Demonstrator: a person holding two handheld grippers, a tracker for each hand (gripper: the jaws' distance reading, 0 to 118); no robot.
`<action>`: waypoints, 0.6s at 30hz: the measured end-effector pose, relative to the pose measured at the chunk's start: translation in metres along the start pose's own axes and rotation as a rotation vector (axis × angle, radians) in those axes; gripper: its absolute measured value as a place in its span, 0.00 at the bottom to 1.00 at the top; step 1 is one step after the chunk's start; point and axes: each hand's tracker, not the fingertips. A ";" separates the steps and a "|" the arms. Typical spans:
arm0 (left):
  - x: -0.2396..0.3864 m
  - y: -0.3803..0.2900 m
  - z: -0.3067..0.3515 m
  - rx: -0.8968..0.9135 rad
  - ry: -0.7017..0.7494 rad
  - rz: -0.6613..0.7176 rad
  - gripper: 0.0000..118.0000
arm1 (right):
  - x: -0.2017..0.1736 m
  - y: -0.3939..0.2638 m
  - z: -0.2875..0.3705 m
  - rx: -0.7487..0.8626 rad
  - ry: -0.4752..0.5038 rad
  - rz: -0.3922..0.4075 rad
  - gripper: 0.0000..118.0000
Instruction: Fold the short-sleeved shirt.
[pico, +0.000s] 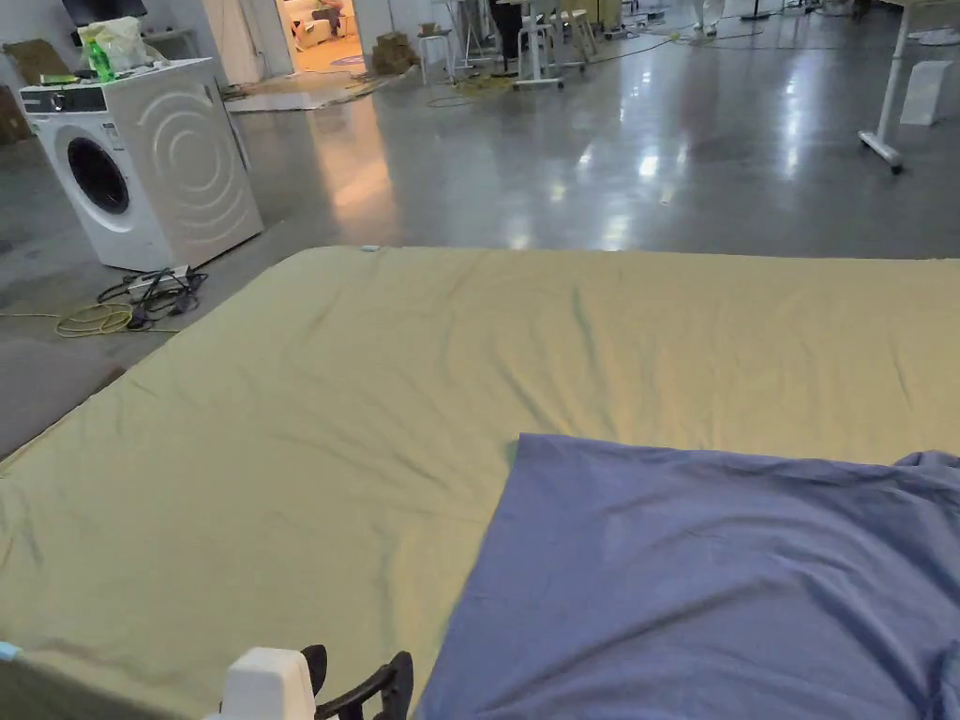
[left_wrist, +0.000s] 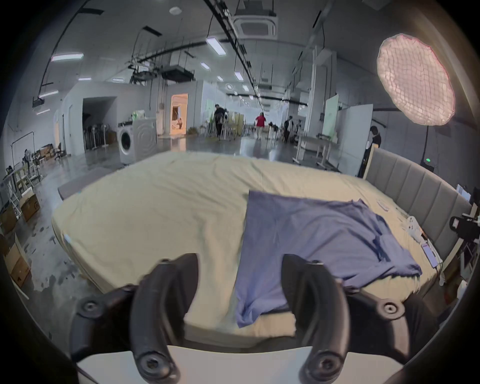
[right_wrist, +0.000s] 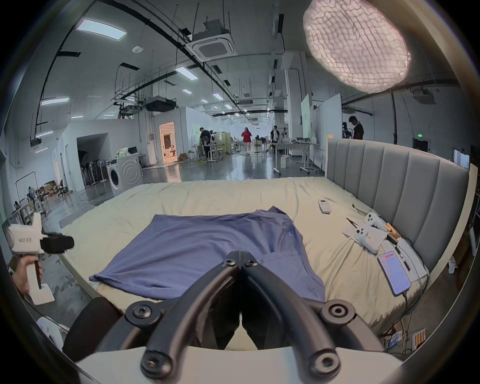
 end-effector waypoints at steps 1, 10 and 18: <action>0.000 -0.006 -0.006 -0.022 0.003 -0.008 0.61 | 0.000 -0.001 -0.001 -0.007 0.000 -0.003 0.00; 0.001 -0.060 -0.055 -0.223 -0.049 -0.144 0.61 | -0.001 -0.008 -0.003 -0.069 -0.005 0.019 0.00; 0.007 -0.075 -0.075 -0.287 -0.066 -0.215 0.54 | 0.000 -0.014 0.000 -0.102 -0.018 -0.003 0.00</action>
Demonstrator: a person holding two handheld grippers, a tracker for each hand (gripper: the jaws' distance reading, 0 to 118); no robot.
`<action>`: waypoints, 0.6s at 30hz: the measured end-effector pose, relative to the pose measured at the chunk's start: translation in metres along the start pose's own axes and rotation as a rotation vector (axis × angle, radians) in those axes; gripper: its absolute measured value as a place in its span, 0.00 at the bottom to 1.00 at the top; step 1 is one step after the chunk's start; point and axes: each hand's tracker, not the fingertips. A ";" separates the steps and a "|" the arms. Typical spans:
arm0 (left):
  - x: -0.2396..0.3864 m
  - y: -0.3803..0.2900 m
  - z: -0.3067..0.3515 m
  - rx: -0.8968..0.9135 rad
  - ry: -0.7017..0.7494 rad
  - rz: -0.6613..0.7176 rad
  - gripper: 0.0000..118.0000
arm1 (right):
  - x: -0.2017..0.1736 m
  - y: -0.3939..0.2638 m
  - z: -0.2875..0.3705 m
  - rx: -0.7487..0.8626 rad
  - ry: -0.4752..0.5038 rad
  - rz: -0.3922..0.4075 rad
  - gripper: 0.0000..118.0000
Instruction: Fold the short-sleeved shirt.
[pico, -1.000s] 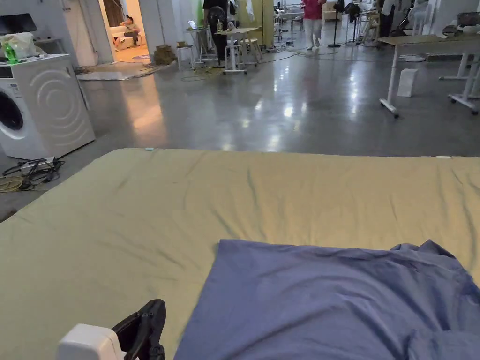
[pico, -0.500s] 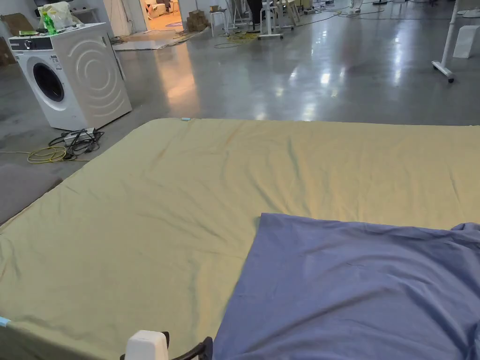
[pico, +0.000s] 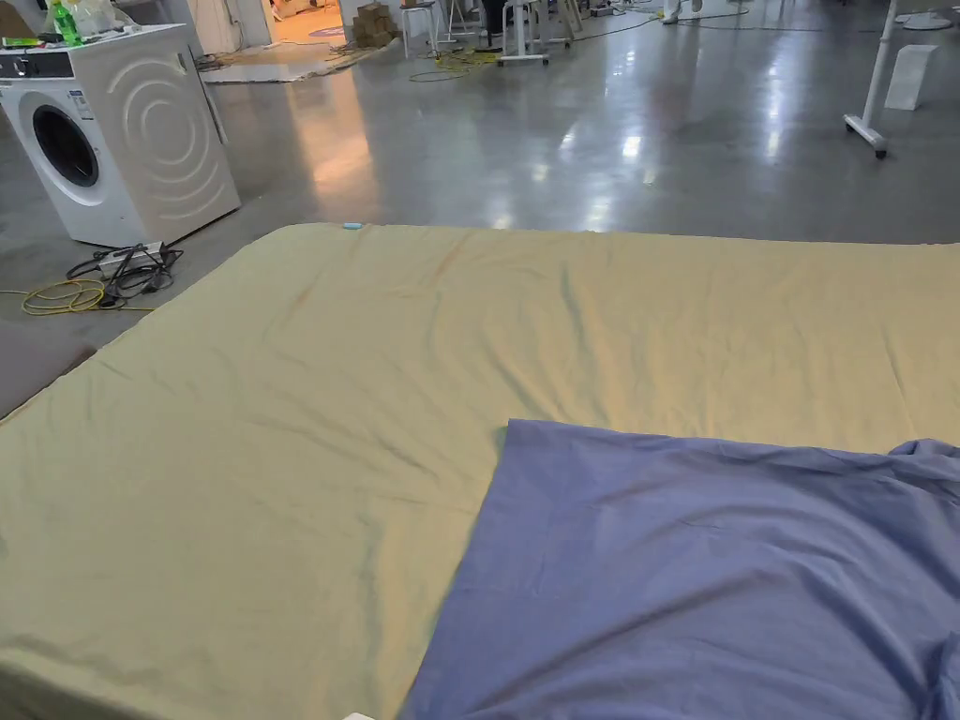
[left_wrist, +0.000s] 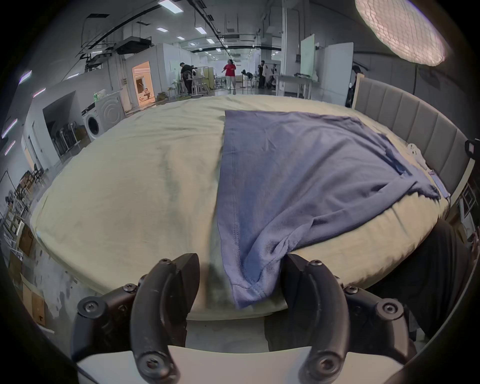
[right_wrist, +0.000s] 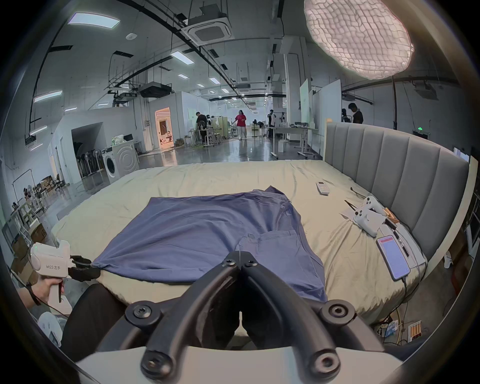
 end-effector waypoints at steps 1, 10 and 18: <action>-0.001 0.001 0.001 0.002 -0.002 0.005 0.54 | 0.001 -0.001 0.001 -0.002 -0.002 -0.002 0.00; 0.000 0.006 -0.005 -0.021 -0.032 0.002 0.08 | 0.017 -0.012 0.004 -0.025 -0.028 -0.053 0.00; 0.000 0.011 -0.013 -0.077 -0.024 0.036 0.08 | 0.070 -0.044 -0.018 -0.083 -0.196 -0.073 0.61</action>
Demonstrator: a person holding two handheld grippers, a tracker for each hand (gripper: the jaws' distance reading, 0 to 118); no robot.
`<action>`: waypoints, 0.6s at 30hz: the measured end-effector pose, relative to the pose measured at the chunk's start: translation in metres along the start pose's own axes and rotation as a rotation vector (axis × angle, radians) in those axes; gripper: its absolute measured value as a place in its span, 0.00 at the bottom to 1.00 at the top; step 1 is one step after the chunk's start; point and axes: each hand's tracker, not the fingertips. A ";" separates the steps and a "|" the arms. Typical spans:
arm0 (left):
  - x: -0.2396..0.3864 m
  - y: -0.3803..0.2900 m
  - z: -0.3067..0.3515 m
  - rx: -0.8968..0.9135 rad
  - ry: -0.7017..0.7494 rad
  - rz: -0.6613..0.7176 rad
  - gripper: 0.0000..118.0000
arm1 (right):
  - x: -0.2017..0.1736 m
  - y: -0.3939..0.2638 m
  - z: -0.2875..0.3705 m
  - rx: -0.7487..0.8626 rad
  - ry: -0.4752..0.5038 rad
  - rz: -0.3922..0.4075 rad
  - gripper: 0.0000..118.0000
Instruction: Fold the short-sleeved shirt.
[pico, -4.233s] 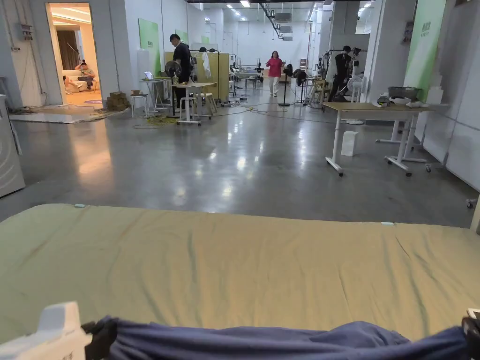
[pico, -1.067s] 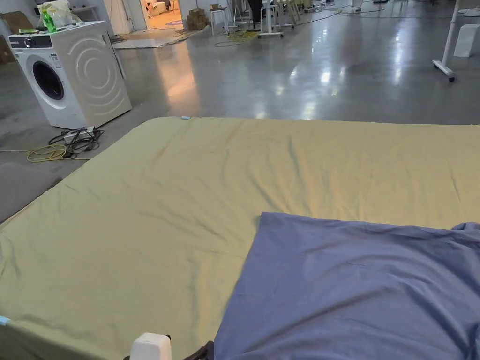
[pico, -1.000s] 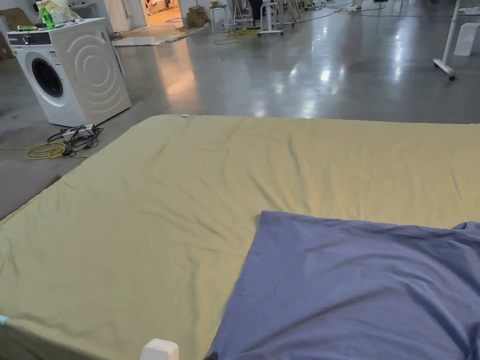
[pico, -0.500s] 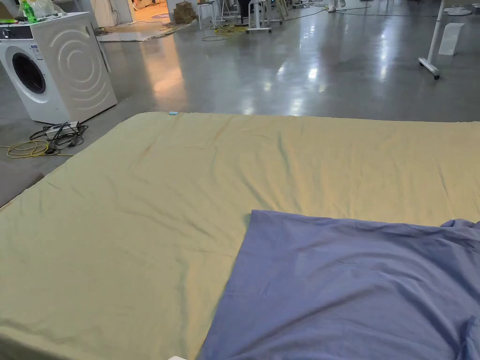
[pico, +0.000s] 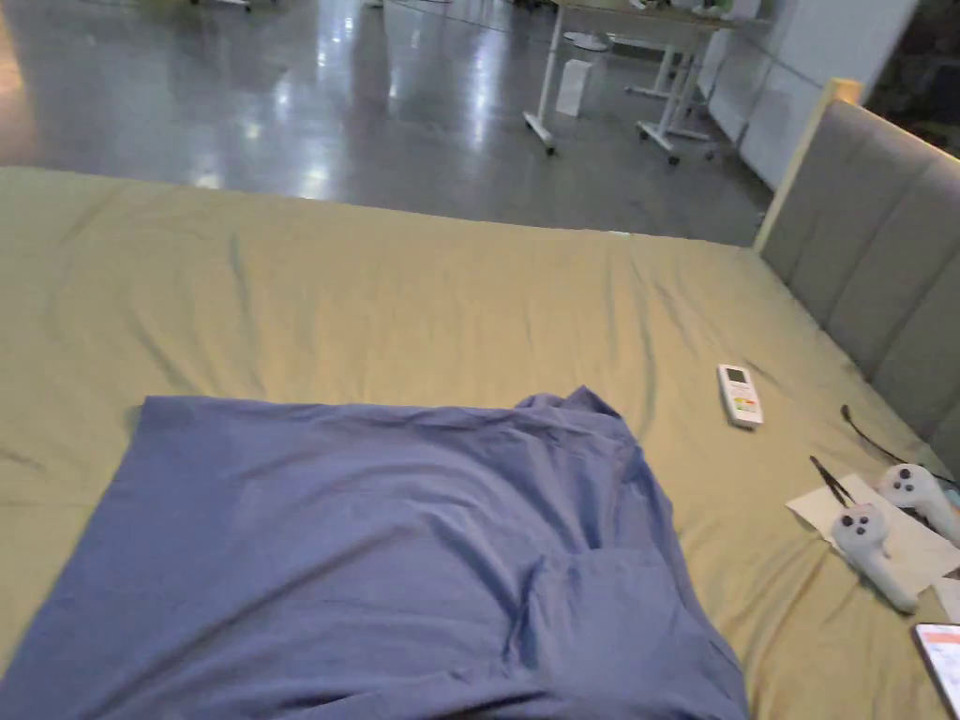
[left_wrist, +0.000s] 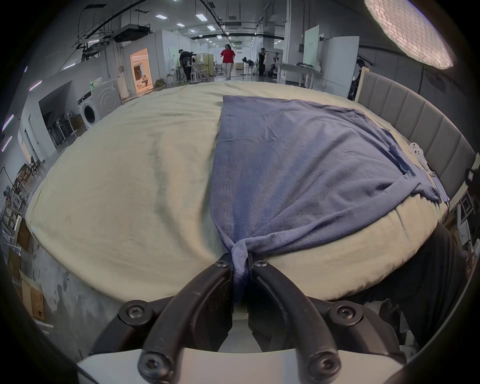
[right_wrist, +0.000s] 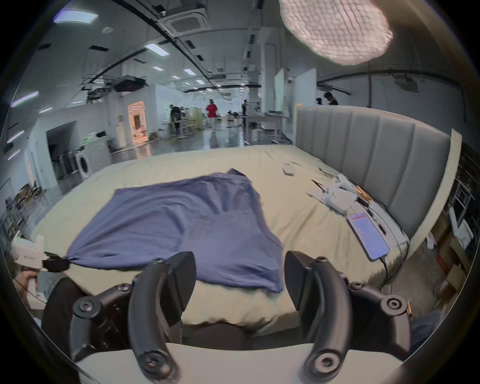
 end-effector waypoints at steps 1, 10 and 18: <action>-0.001 0.001 0.000 -0.005 -0.003 0.008 0.08 | 0.011 -0.008 -0.013 -0.034 -0.021 -0.033 0.60; 0.014 0.011 0.005 -0.041 0.027 -0.024 0.08 | 0.041 -0.042 -0.083 -0.160 0.011 0.002 0.60; 0.022 0.019 0.010 -0.063 0.038 -0.017 0.08 | 0.044 -0.052 -0.115 -0.196 0.047 0.034 0.40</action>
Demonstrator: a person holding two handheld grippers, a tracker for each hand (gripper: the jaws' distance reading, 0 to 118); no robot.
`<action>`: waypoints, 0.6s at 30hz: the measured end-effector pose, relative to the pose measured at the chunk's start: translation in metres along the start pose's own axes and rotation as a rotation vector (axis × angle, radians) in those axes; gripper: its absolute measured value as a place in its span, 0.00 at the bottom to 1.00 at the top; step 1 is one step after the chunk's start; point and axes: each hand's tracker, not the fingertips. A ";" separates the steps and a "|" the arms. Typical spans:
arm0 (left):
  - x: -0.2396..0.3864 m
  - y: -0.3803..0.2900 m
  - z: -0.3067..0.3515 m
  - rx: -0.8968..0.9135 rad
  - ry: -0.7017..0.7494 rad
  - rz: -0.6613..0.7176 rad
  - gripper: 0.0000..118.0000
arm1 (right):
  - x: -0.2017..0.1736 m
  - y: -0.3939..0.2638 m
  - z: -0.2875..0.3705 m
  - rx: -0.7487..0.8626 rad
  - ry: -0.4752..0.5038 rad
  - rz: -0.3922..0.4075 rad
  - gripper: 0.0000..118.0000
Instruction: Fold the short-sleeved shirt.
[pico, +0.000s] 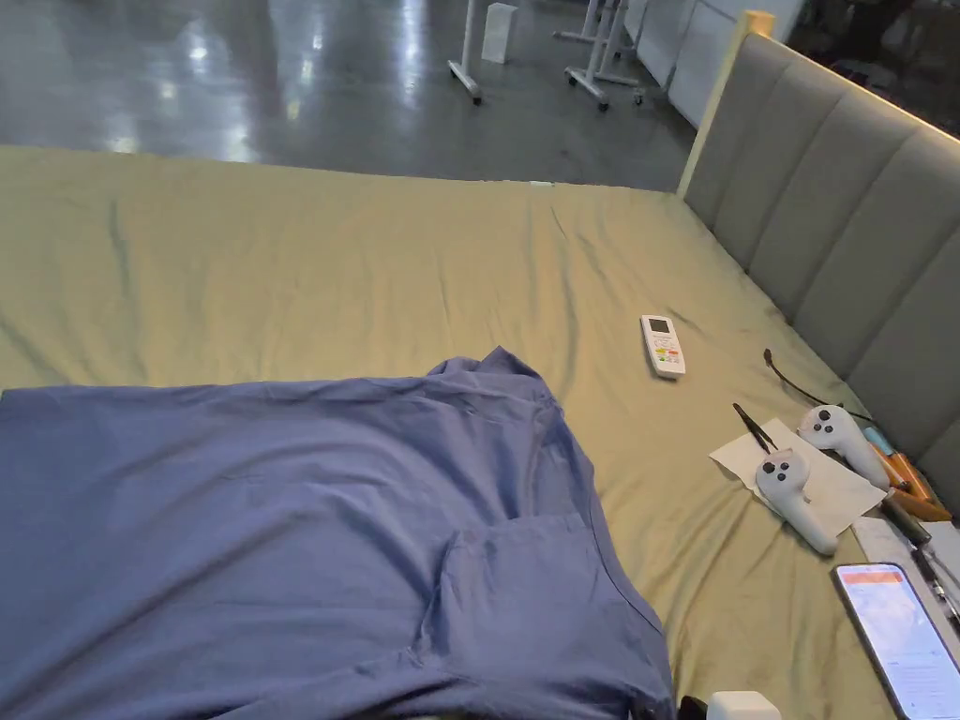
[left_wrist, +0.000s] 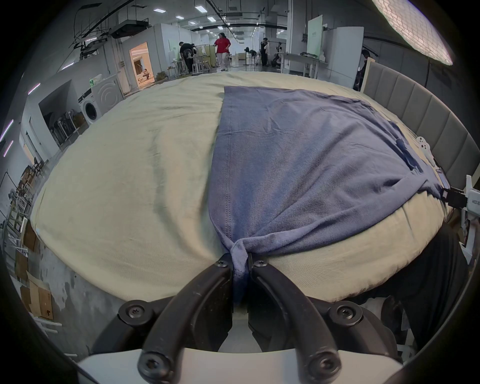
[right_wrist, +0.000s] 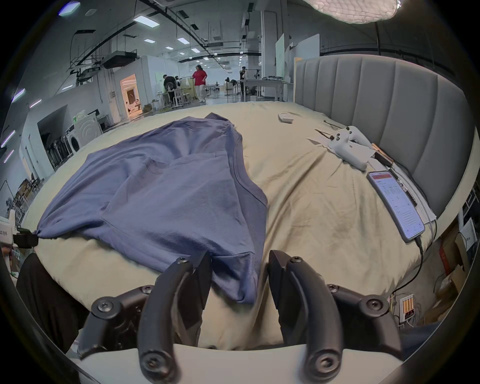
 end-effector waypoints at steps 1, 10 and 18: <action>0.001 0.000 0.000 -0.001 0.003 0.000 0.08 | 0.000 -0.001 -0.001 -0.001 0.003 0.000 0.39; 0.000 0.000 0.001 0.001 0.007 0.013 0.08 | -0.010 -0.005 0.010 0.027 -0.011 0.046 0.20; -0.003 -0.002 0.000 0.010 0.001 0.014 0.08 | -0.012 -0.007 0.014 0.053 -0.019 0.024 0.03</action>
